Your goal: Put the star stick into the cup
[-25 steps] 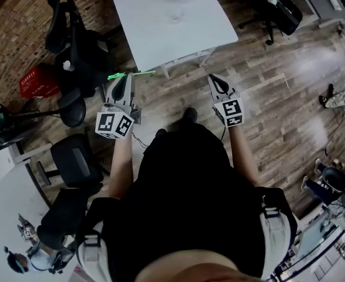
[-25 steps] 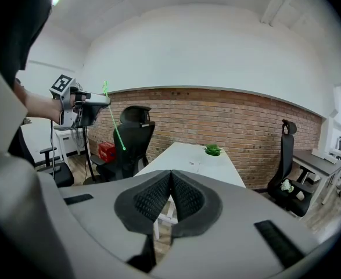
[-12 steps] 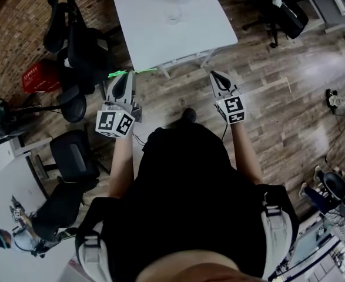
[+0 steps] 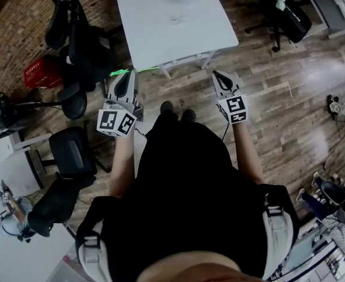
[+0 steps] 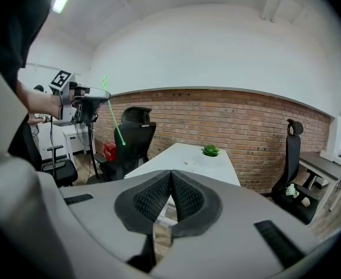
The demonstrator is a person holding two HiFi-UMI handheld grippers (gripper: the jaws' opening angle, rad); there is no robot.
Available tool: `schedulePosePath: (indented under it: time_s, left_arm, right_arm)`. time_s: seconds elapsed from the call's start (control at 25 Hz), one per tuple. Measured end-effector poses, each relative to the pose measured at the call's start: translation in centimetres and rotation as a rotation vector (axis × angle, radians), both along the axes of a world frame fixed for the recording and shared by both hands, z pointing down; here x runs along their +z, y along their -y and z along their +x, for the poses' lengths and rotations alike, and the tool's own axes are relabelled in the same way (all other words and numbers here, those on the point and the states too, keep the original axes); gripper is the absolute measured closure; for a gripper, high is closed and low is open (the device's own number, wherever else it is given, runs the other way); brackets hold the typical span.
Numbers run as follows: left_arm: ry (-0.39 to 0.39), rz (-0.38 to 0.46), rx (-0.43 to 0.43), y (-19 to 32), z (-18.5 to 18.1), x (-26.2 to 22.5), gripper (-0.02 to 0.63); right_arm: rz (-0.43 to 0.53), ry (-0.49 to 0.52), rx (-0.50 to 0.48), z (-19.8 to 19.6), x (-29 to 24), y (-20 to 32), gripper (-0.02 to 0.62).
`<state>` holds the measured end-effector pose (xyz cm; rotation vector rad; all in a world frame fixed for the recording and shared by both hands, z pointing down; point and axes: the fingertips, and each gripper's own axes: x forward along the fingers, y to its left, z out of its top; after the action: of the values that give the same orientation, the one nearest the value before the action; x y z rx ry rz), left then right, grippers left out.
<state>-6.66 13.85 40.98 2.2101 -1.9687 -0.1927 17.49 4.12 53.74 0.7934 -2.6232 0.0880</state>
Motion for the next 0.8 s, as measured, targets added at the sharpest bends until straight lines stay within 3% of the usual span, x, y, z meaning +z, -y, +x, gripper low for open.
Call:
schedulePosePath:
  time_s: [0.4, 0.8]
  left_arm:
    - [-0.012, -0.01, -0.004, 0.1, -0.3, 0.9, 0.583]
    - [-0.016, 0.012, 0.064, 5.3, 0.0, 0.6, 0.583]
  right_arm:
    - [-0.003, 0.014, 0.017, -0.2, -0.1, 0.2, 0.597]
    - [-0.002, 0.001, 0.068, 0.7, 0.9, 2.9, 0.597]
